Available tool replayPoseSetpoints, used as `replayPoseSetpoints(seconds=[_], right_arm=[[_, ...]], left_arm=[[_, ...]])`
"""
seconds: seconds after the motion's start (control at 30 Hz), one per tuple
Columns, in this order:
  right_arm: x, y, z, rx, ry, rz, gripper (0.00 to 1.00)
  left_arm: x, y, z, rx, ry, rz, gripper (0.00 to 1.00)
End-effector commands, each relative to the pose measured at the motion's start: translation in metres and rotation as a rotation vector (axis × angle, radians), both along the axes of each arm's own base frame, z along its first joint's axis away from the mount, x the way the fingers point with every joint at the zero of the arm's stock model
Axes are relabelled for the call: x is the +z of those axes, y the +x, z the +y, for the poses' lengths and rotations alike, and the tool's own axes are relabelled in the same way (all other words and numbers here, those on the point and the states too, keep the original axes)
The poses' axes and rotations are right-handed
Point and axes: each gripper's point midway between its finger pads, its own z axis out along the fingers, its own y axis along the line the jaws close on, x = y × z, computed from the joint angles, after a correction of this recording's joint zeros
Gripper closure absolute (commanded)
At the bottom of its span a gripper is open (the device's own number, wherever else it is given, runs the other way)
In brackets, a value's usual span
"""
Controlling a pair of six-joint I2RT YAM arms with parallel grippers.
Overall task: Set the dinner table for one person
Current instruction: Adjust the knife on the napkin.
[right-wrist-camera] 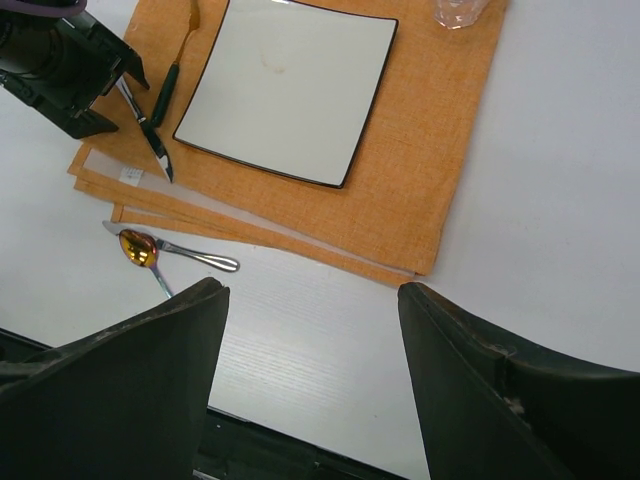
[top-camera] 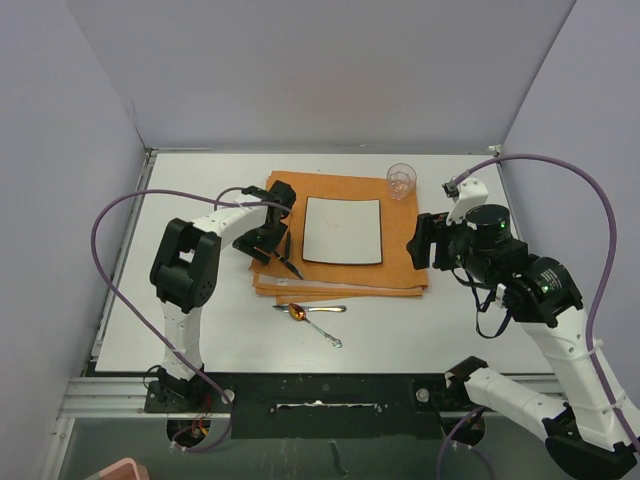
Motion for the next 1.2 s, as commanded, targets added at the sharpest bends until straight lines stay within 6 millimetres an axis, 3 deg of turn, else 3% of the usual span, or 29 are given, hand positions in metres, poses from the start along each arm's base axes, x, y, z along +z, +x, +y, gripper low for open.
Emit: replayPoseSetpoints(seconds=[0.0,0.1,0.23,0.3,0.37,0.43,0.57,0.77,1.17], right_arm=[[0.021,0.009,-0.002,-0.021,0.014,-0.07,0.31],[0.019,0.01,-0.002,-0.022,0.01,-0.068,0.31],[0.019,0.011,-0.002,-0.025,0.01,-0.066,0.31],[0.019,0.011,-0.002,-0.027,0.01,-0.067,0.31],[0.019,0.012,-0.002,-0.03,0.01,-0.069,0.31],[0.018,0.012,-0.002,-0.03,0.01,-0.066,0.31],[0.014,0.012,-0.003,-0.038,0.01,-0.062,0.31],[0.007,0.014,-0.001,-0.045,0.019,-0.055,0.31],[-0.004,0.024,0.009,-0.054,0.064,-0.051,0.31]], left_arm=[[-0.013,0.003,0.001,0.005,0.008,0.004,0.36],[-0.017,0.002,0.001,0.009,0.003,0.009,0.42],[-0.019,0.004,0.001,0.007,-0.008,0.005,0.6],[-0.019,0.005,0.001,0.002,-0.011,0.004,0.71],[-0.02,0.006,0.001,-0.004,-0.016,-0.002,0.91],[-0.018,0.006,0.0,-0.006,-0.022,-0.013,1.0],[-0.009,0.009,0.001,-0.016,-0.029,-0.037,1.0],[0.03,0.018,0.004,-0.057,-0.016,-0.119,1.0],[0.139,0.016,0.009,-0.179,-0.023,-0.335,1.0]])
